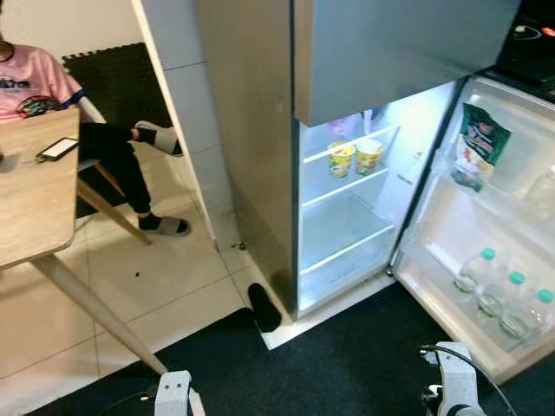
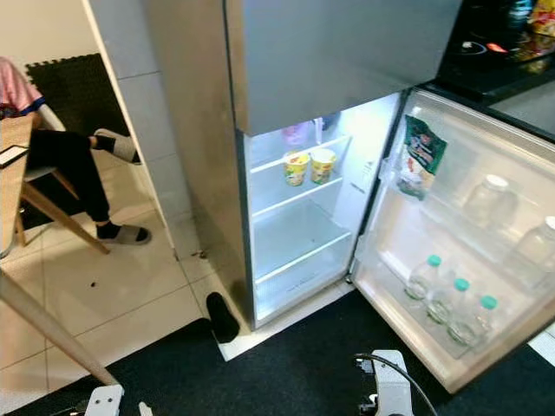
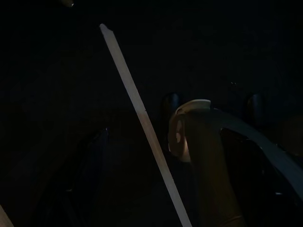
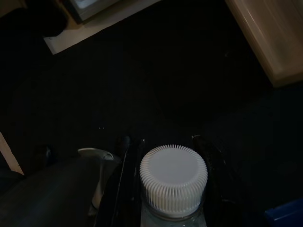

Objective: Restocking fridge

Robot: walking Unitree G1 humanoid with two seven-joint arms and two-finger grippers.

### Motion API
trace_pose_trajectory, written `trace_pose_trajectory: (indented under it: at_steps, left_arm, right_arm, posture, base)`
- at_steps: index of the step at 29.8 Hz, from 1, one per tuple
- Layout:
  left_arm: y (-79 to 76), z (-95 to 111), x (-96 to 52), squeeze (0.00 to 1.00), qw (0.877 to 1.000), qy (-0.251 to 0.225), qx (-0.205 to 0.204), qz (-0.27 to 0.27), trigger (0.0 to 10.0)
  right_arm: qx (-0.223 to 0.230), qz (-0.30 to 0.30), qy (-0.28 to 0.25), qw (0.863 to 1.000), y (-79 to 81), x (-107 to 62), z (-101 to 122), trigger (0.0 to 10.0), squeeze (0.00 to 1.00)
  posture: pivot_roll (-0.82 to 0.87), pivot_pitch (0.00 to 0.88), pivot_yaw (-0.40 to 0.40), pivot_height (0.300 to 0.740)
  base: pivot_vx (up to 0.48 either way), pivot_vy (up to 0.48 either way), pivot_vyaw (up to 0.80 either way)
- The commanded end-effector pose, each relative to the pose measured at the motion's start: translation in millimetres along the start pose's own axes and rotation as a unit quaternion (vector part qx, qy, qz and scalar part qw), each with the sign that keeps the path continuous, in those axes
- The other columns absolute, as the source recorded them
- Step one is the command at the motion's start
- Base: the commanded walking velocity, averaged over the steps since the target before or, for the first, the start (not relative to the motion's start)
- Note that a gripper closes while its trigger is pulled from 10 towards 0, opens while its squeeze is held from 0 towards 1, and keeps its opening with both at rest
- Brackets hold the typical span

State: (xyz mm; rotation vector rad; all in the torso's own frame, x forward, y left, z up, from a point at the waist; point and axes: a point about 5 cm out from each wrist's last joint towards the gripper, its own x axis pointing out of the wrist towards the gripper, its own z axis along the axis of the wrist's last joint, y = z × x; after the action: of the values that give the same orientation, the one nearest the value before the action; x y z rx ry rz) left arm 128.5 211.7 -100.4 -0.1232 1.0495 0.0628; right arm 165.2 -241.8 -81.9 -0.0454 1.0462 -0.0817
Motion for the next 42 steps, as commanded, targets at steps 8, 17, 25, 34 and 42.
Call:
trace_pose_trajectory:
  at_steps: [8, 17, 25, 34, 42]
  left_arm:
    - [-8.4, 1, 2.0, 0.00, 1.000, -0.002, 0.000, -0.007, 10.0]
    - [-10.0, 3, 2.6, 0.00, 1.000, -0.005, -0.002, -0.009, 10.0]
    - [-13.4, 3, 3.2, 0.00, 1.000, -0.003, -0.002, -0.014, 10.0]
    - [-10.6, 8, 3.6, 0.00, 1.000, -0.011, -0.010, -0.010, 10.0]
    - [-13.4, 6, 3.7, 0.00, 1.000, -0.009, -0.007, -0.014, 10.0]
  right_arm:
    - [-0.011, 0.000, 0.008, 1.000, 3.2, 0.6, -1, 10.0, 0.00]
    - [-0.007, -0.001, 0.009, 1.000, 2.5, 0.5, -1, 10.0, 0.00]
    - [-0.001, 0.002, 0.006, 1.000, 5.4, 1.2, 1, 10.0, 0.00]
    - [-0.001, 0.000, 0.004, 1.000, 3.1, 0.9, 2, 10.0, 0.00]
    - [-0.002, 0.000, 0.005, 1.000, 3.9, 0.8, 0, 10.0, 0.00]
  posture:
    - [-0.03, 0.000, 0.003, 0.740]
    - [-0.03, 0.000, 0.001, 0.740]
    - [-0.03, 0.000, -0.001, 0.740]
    - [-0.04, 0.000, 0.007, 0.740]
    - [-0.04, 0.000, 0.009, 0.740]
  base:
    - [0.000, 0.000, -0.38]
    - [0.000, 0.000, -0.80]
    - [0.000, 0.000, -0.80]
    - [0.000, 0.000, -0.80]
    - [0.000, 0.000, -0.80]
